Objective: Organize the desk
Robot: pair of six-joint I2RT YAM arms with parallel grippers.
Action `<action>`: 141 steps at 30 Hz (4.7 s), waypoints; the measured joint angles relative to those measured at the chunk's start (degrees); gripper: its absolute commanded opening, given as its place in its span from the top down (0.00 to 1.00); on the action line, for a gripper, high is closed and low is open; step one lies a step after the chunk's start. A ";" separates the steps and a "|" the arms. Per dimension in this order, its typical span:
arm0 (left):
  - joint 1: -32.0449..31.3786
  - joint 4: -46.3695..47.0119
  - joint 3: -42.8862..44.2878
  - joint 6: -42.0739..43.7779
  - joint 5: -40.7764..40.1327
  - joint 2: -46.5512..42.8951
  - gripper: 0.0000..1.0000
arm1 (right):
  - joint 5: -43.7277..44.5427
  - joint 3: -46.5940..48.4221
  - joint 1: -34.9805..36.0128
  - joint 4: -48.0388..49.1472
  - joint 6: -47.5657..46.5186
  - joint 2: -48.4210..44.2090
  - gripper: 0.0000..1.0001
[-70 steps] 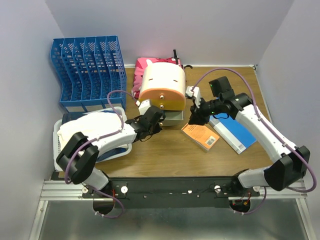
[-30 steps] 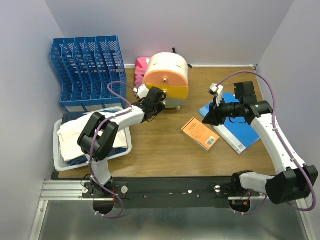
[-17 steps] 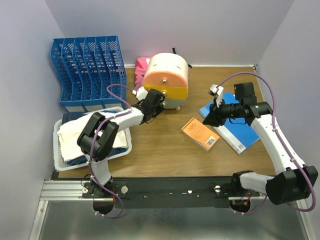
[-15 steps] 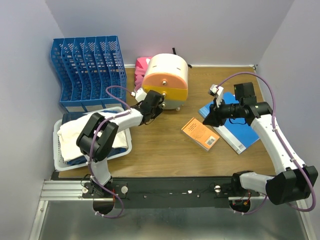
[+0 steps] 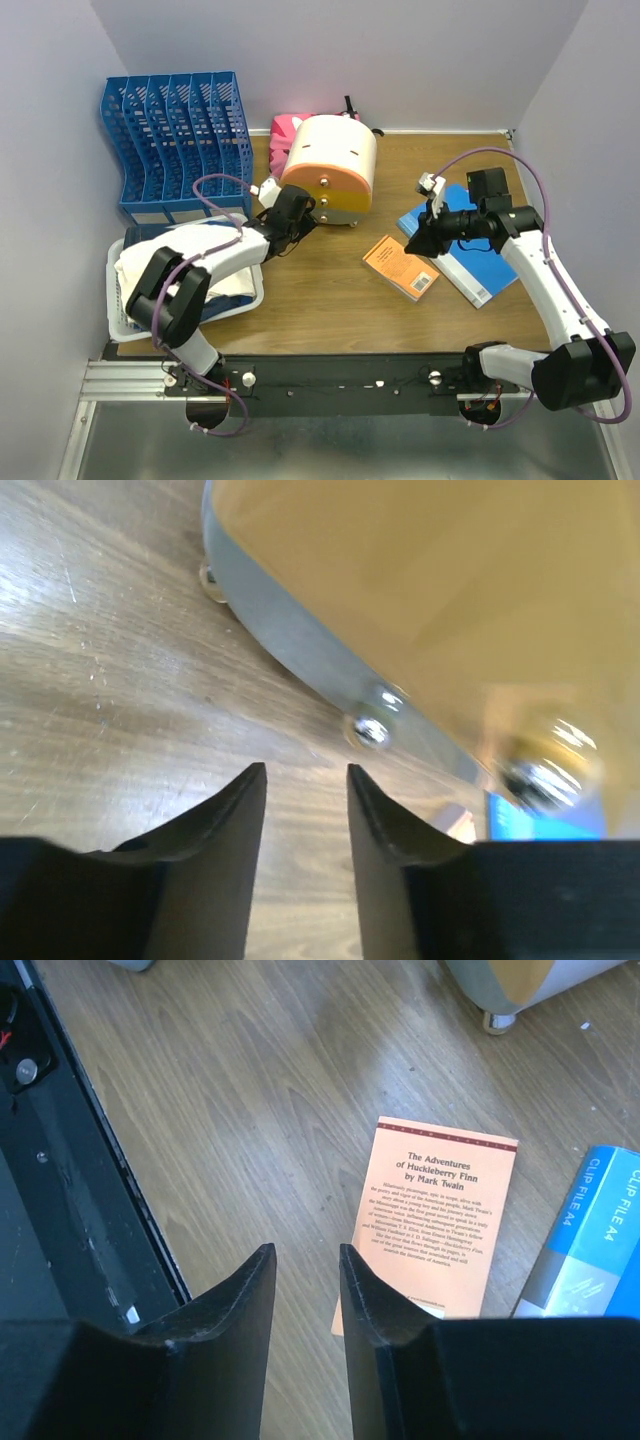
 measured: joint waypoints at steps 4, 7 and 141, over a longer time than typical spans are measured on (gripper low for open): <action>0.00 -0.09 -3.19 1.42 0.20 -6.51 0.39 | -0.39 -0.74 0.00 -0.28 -0.59 -0.07 0.48; -0.04 -0.28 -6.14 2.14 0.44 -10.62 0.28 | -0.42 -1.11 0.00 -1.20 -1.64 0.31 0.38; -22.21 -12.76 -4.57 -17.57 19.30 -11.32 0.01 | 15.45 -9.68 24.83 7.21 2.69 2.16 1.00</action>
